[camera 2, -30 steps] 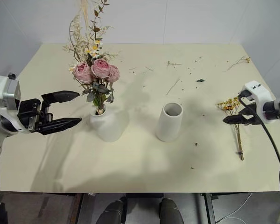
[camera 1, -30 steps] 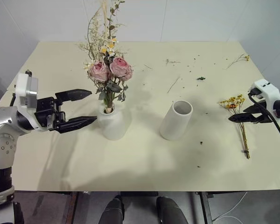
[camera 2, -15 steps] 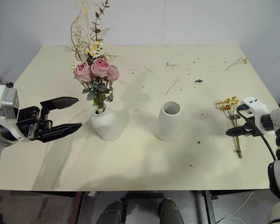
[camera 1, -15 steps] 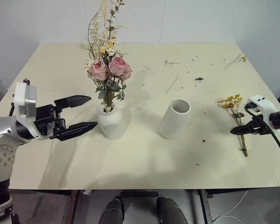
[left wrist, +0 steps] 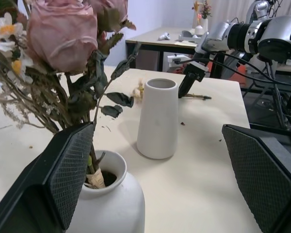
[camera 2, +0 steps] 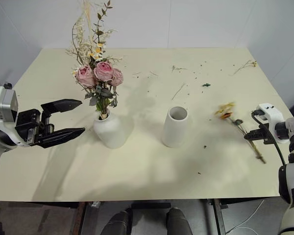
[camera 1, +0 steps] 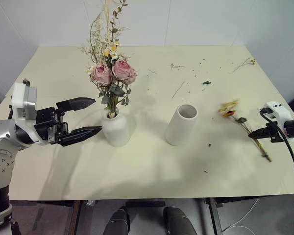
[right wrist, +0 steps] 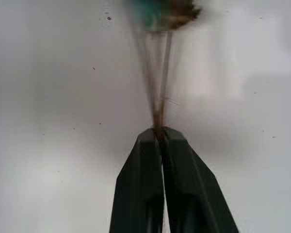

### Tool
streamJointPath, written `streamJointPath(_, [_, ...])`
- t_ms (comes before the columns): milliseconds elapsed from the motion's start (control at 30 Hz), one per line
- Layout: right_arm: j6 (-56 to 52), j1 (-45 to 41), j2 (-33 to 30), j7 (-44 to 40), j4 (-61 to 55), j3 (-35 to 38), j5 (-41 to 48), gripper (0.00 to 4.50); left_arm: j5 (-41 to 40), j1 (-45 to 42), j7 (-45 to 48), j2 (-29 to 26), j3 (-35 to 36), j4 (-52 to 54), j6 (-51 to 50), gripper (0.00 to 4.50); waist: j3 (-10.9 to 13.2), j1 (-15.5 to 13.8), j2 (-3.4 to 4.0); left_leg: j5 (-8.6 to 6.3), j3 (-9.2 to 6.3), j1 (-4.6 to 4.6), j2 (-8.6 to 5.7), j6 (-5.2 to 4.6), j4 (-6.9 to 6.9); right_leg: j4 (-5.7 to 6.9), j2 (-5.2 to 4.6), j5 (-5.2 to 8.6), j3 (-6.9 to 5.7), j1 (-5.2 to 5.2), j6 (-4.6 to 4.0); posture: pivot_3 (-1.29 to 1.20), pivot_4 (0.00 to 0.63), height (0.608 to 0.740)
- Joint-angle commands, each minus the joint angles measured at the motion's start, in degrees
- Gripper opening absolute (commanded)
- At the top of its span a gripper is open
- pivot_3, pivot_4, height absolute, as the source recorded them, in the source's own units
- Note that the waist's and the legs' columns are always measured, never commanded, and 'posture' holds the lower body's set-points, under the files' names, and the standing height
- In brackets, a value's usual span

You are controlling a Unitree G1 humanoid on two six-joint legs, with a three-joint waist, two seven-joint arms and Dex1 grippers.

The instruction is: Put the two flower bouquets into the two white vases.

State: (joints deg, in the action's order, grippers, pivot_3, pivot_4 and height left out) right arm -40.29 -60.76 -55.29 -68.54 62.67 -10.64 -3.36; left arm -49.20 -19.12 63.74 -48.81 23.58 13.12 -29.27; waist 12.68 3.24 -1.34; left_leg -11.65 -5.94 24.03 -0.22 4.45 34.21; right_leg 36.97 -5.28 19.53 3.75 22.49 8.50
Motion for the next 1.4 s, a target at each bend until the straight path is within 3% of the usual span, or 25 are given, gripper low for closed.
streamJointPath(33, [1.60, -1.36, -0.79, -1.24, -0.58, 5.12, 3.24, 0.15, 0.62, -2.75, 1.32, -0.54, -0.69, -1.03, 1.57, 4.50, 0.01, -0.05, 0.02, 0.00, 0.00, 0.00, 0.00, 0.00, 0.02, 0.02, 0.00, 0.00, 0.00, 0.00, 0.00, 0.00, 0.150, 0.740])
streamJointPath(233, [6.95, 2.85, -0.78, -5.86, -14.76, 15.70, 13.23, 0.15, 2.04, -5.30, 2.69, 0.19, -2.80, -3.99, 2.83, 4.50, 0.04, 0.10, 0.09, 0.00, 0.01, 0.00, 0.00, 0.00, 0.00, 0.03, 0.03, -0.02, 0.05, 0.02, 0.04, 0.00, 0.150, 0.740])
streamJointPath(300, [6.83, 6.07, 3.10, -4.64, -28.21, 26.24, 23.79, 0.15, 2.78, -6.87, 3.44, 0.78, -4.11, -5.67, 3.52, 4.50, 0.04, -0.09, 0.08, 0.00, 0.00, 0.01, 0.02, 0.00, -0.01, 0.02, 0.05, -0.02, 0.04, 0.02, 0.04, 0.00, 0.150, 0.740])
streamJointPath(367, [5.05, 8.47, 6.03, -3.12, -37.41, 32.36, 30.48, 0.15, 3.38, -7.88, 4.17, 1.08, -4.94, -6.93, 4.08, 4.50, 0.04, 0.02, 0.09, 0.00, 0.02, 0.01, 0.03, 0.00, 0.00, 0.06, 0.06, -0.02, 0.07, 0.02, 0.04, 0.00, 0.150, 0.740])
streamJointPath(433, [1.37, 9.63, 8.44, 2.47, -43.41, 35.20, 33.51, 0.15, 3.72, -8.74, 4.55, 1.45, -5.49, -7.91, 4.38, 4.50, 0.04, -0.13, 0.09, 0.01, 0.00, 0.01, 0.03, 0.01, 0.03, 0.12, 0.07, -0.02, 0.06, 0.03, 0.05, 0.00, 0.150, 0.740])
streamJointPath(600, [-7.47, 10.40, 17.72, 13.58, -62.93, 42.82, 51.66, 0.15, 4.44, -10.65, 5.77, 2.10, -7.08, -10.28, 4.68, 4.50, 0.04, -0.35, 0.09, 0.01, -0.05, 0.02, 0.03, 0.01, 0.06, 0.17, 0.05, -0.02, 0.05, 0.03, 0.05, 0.00, 0.150, 0.740])
streamJointPath(833, [-6.04, 12.75, 22.79, 20.03, -68.59, 40.53, 57.60, 0.15, 5.86, -13.08, 6.54, 3.27, -8.70, -12.68, 5.36, 4.50, 0.03, -0.42, 0.08, 0.01, -0.07, 0.02, 0.01, -0.02, 0.20, 0.29, 0.03, -0.03, 0.04, 0.01, 0.05, 0.00, 0.150, 0.740])
streamJointPath(1167, [7.47, 20.94, 26.26, 15.66, -63.95, 32.33, 50.00, 0.15, 5.96, -14.00, 3.85, 5.66, -9.14, -10.77, 4.67, 4.50, 0.03, -0.12, 0.08, 0.02, -0.07, 0.01, 0.00, -0.06, 0.40, 0.52, 0.04, -0.03, 0.07, 0.03, 0.05, 0.00, 0.150, 0.740])
streamJointPath(1400, [10.54, 23.45, 29.53, 15.93, -64.92, 29.26, 50.09, 0.15, 5.42, -14.35, 2.37, 5.42, -8.67, -9.68, 3.83, 4.50, 0.02, -0.19, 0.06, 0.03, -0.11, -0.02, 0.01, -0.05, 0.45, 0.58, 0.06, -0.03, 0.07, 0.00, 0.04, 0.00, 0.150, 0.740])
